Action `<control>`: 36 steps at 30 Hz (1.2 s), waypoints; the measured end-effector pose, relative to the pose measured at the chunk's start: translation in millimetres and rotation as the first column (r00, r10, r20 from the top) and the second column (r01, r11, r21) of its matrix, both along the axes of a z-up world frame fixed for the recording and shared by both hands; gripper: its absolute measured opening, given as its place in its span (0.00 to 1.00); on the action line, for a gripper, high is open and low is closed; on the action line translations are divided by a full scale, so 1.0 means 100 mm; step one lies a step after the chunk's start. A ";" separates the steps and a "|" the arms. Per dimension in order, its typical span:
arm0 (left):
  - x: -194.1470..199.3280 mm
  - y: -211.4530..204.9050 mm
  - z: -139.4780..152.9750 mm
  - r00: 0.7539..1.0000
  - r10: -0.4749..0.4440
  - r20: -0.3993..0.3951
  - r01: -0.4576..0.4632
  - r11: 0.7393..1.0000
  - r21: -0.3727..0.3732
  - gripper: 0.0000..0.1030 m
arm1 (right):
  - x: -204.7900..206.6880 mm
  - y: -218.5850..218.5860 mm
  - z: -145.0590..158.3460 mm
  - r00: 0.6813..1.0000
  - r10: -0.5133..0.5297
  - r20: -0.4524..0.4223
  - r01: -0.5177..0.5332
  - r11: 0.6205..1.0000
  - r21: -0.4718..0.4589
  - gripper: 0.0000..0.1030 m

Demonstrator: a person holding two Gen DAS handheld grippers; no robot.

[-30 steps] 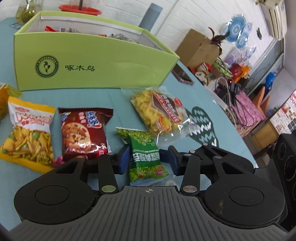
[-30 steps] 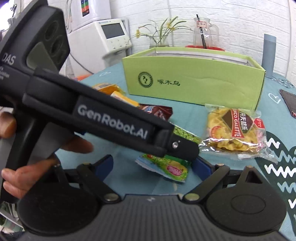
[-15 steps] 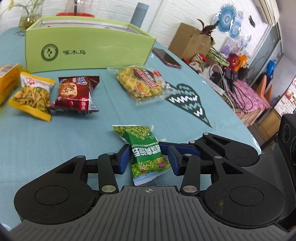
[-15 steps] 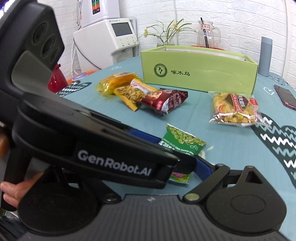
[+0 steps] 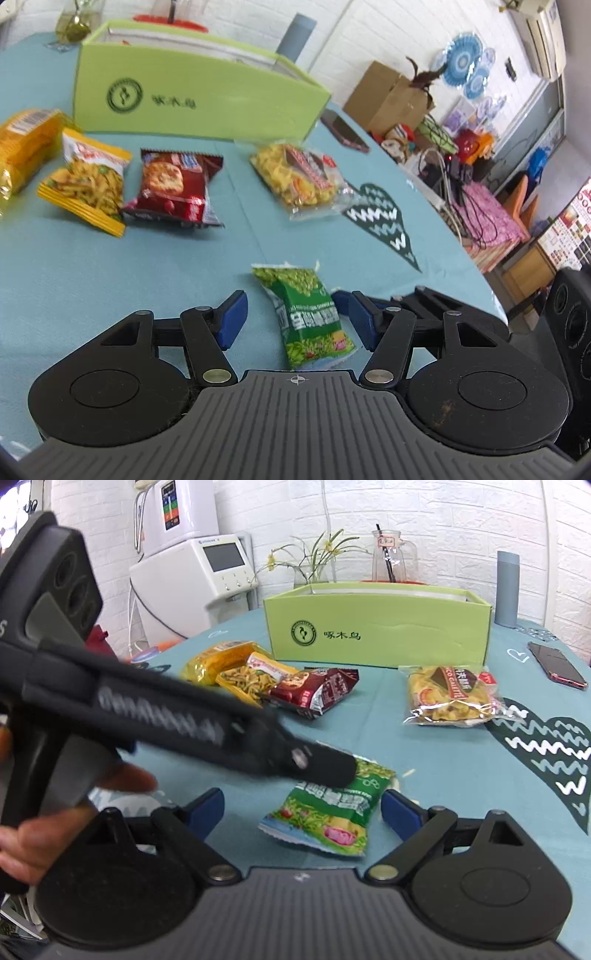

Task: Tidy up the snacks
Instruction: 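Carry the green pea bag into the green box and release it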

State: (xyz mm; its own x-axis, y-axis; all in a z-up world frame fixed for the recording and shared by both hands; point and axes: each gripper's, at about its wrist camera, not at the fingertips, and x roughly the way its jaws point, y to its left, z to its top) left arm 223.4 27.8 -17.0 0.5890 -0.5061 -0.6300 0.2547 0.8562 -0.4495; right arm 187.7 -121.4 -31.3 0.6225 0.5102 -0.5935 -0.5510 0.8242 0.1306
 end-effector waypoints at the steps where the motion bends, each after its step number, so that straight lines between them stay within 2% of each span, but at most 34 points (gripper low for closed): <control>1: -0.01 -0.03 0.00 1.000 -0.006 0.014 0.006 1.000 0.010 0.40 | 0.00 0.01 -0.01 1.000 -0.008 0.017 0.008 1.000 -0.021 0.85; 2: -0.01 -0.06 0.00 1.000 -0.018 0.022 0.017 1.000 0.025 0.36 | -0.01 0.02 -0.01 0.999 -0.016 0.034 0.018 0.999 -0.046 0.75; 3: 0.00 -0.09 -0.01 0.999 -0.033 0.019 0.032 0.999 0.032 0.14 | -0.01 0.02 0.00 0.999 -0.020 0.040 0.022 0.998 -0.055 0.70; 5: -0.01 -0.13 -0.02 0.999 -0.042 0.018 0.042 0.999 0.034 0.08 | -0.01 0.00 0.04 0.999 -0.029 0.025 0.030 0.998 -0.049 0.62; 6: -0.02 -0.14 0.02 0.999 -0.041 0.025 0.040 0.999 0.033 0.02 | -0.01 -0.01 0.07 0.999 -0.030 0.023 0.031 0.999 -0.042 0.60; 8: 0.01 -0.13 0.13 0.998 -0.039 0.046 0.038 0.999 0.025 0.00 | 0.03 -0.05 0.17 0.999 -0.035 0.031 0.035 0.999 -0.012 0.60; 11: 0.14 -0.06 0.42 0.995 -0.033 0.097 0.034 0.999 -0.016 0.00 | 0.17 -0.08 0.41 0.994 -0.036 0.101 0.034 0.999 0.017 0.61; 15: 0.56 -0.02 0.86 0.982 -0.017 0.189 0.020 1.000 -0.013 0.00 | 0.62 -0.06 0.77 0.979 -0.020 0.203 0.013 0.999 0.037 0.62; 18: 1.02 -0.03 1.13 0.967 -0.007 0.255 0.001 1.000 0.022 0.01 | 1.11 0.01 0.97 0.961 -0.012 0.276 0.011 1.000 0.005 0.62; 21: 1.55 -0.05 1.23 0.965 0.015 0.261 -0.027 0.999 0.043 0.03 | 1.70 0.06 1.06 0.965 -0.007 0.263 0.009 1.000 -0.007 0.63; 24: 2.07 0.01 1.16 0.973 0.038 0.227 -0.053 0.997 0.061 0.03 | 2.24 0.15 0.99 0.979 0.015 0.203 -0.008 0.999 -0.033 0.62; 29: 2.69 0.22 0.73 0.990 0.082 0.112 -0.088 0.995 0.049 0.05 | 2.83 0.38 0.67 0.995 0.057 0.084 -0.050 0.996 -0.079 0.63; 31: 2.78 0.29 0.56 0.990 0.099 0.097 -0.105 0.993 0.056 0.18 | 2.90 0.45 0.55 0.994 0.078 0.071 -0.070 0.992 -0.108 0.68; 32: 2.79 0.31 0.52 0.989 0.106 0.105 -0.111 0.993 0.047 0.33 | 2.90 0.45 0.53 0.994 0.077 0.083 -0.067 0.991 -0.112 0.71; 35: 2.80 0.38 0.50 0.989 0.115 0.097 -0.116 0.993 0.005 0.38 | 2.92 0.45 0.53 0.994 0.063 0.089 -0.051 0.990 -0.133 0.76; 36: 2.79 0.38 0.52 0.988 0.120 0.100 -0.121 0.993 0.007 0.43 | 2.93 0.44 0.53 0.995 0.054 0.088 -0.043 0.991 -0.130 0.77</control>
State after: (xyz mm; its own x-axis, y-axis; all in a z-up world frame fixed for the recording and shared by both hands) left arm 502.0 65.9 34.7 0.7053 -0.4195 -0.5714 0.1921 0.8890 -0.4156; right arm 480.3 -77.2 22.1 0.6535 0.4649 -0.5973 -0.5955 0.8029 -0.0267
